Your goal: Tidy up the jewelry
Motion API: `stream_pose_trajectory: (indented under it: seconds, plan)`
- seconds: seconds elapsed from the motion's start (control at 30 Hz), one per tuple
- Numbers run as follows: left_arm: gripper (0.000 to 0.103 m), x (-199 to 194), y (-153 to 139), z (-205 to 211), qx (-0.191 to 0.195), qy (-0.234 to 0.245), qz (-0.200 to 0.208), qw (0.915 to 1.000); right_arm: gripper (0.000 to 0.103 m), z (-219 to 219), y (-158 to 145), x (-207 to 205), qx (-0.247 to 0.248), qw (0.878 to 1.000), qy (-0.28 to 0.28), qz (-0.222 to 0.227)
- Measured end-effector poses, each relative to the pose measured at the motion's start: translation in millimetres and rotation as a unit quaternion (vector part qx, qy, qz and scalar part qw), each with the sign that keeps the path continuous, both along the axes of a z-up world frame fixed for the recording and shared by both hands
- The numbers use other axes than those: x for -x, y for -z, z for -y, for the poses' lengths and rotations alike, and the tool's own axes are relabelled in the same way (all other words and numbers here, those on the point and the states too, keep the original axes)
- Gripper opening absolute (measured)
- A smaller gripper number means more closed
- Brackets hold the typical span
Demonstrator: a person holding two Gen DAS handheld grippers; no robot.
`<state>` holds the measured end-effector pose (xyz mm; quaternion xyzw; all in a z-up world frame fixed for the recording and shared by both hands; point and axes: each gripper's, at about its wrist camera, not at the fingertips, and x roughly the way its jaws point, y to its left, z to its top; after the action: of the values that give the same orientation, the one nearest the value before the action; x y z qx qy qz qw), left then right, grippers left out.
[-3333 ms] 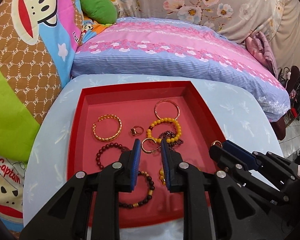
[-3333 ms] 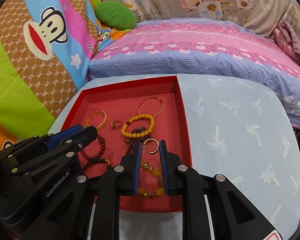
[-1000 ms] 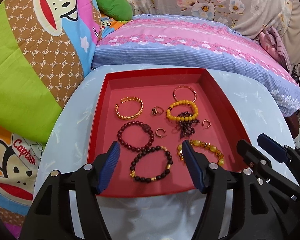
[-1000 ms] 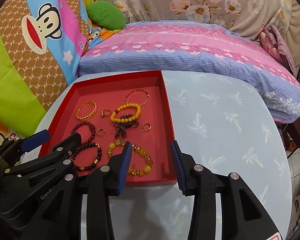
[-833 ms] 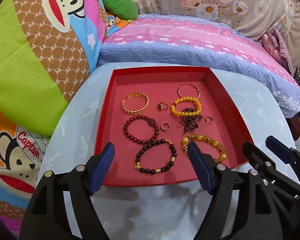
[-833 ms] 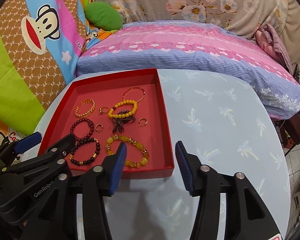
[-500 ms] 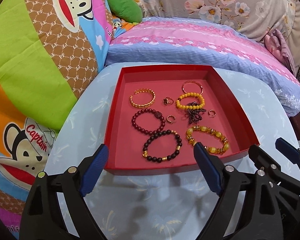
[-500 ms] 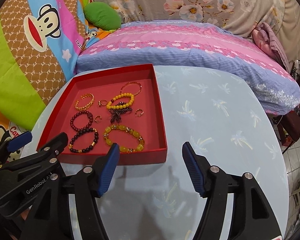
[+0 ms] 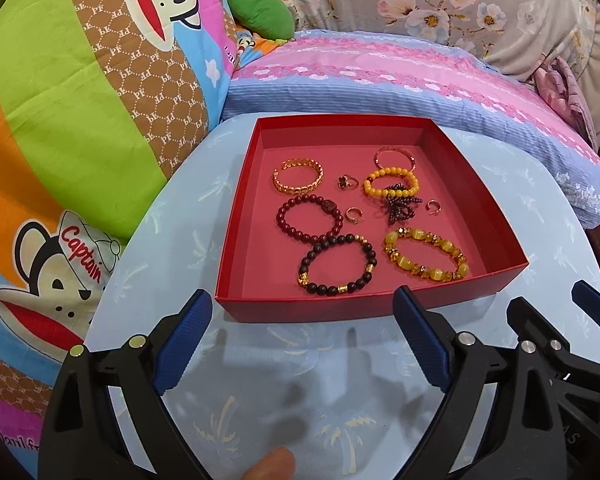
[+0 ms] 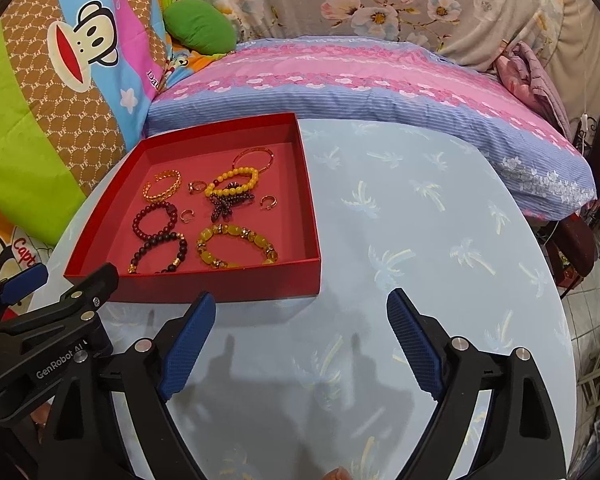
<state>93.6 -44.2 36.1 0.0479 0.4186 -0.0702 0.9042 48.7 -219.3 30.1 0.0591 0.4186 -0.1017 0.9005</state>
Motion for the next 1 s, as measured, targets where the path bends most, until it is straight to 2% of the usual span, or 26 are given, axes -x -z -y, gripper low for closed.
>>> stream_pose_trajectory:
  seconds: [0.2,0.27,1.0]
  plan:
    - [0.088,2,5,-2,-0.005,-0.01,-0.001,0.9999,0.087,-4,3,4,0.01,1.0,0.0,0.008]
    - [0.088,2,5,-4,-0.006,-0.013,0.0,0.9999,0.097,-2,5,5,0.007,1.0,0.005,0.009]
    - [0.096,-1,14,-6,-0.006,-0.015,-0.012,0.9998,0.097,2,13,5,-0.003,1.0,0.002,0.001]
